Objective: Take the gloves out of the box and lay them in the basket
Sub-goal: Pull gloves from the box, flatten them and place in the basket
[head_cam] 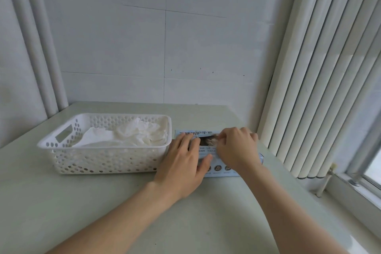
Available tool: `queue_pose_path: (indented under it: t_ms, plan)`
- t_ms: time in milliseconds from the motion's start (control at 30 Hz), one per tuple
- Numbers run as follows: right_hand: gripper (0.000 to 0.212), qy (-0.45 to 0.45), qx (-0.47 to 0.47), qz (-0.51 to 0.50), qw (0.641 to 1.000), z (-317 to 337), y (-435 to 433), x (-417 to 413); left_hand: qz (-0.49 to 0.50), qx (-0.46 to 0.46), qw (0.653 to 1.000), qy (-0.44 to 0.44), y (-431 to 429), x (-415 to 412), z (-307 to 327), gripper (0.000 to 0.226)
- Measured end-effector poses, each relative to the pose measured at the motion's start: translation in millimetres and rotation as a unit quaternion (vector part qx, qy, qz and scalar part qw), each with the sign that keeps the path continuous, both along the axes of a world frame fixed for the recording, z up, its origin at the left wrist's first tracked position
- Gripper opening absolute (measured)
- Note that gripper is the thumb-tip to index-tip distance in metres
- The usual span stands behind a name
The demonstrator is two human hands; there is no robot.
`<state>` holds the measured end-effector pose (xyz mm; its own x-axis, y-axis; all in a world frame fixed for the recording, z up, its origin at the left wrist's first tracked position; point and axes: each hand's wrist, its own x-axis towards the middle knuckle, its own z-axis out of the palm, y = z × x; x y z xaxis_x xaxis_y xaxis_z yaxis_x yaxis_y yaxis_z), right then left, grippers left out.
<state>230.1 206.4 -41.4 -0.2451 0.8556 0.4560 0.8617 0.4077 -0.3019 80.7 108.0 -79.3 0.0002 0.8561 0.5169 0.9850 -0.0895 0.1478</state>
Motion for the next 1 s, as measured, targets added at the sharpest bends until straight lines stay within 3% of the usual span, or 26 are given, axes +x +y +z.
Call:
queue_pose_path:
  t_ms: [333,500,667,767,867,1000]
  plan:
    - [0.03,0.099,0.046,0.14,0.984,-4.5,-7.9,-8.1,-0.025,0.017,1.0,0.007,2.9,-7.1,-5.4,0.066]
    - [0.026,0.191,-0.015,0.182,0.964,2.5,-17.5,-12.1,-0.008,0.037,0.999,0.0,-3.5,-3.5,-5.7,0.063]
    - [0.023,0.332,-0.123,0.209,0.912,17.6,-23.9,-1.6,-0.001,0.019,1.0,-0.021,-5.7,-0.1,-3.9,0.069]
    - [0.016,0.446,-0.214,0.224,0.84,28.7,-27.7,7.5,0.009,0.015,1.0,-0.017,-5.9,0.4,-3.8,0.074]
    - [0.025,0.53,-0.247,0.216,0.782,33.3,-23.2,17.3,0.015,0.018,1.0,0.008,-4.7,0.7,-3.9,0.073]
    - [0.025,0.535,-0.231,0.22,0.782,36.4,-25.3,21.7,0.014,0.029,0.999,0.039,-1.7,-1.0,-3.9,0.067]
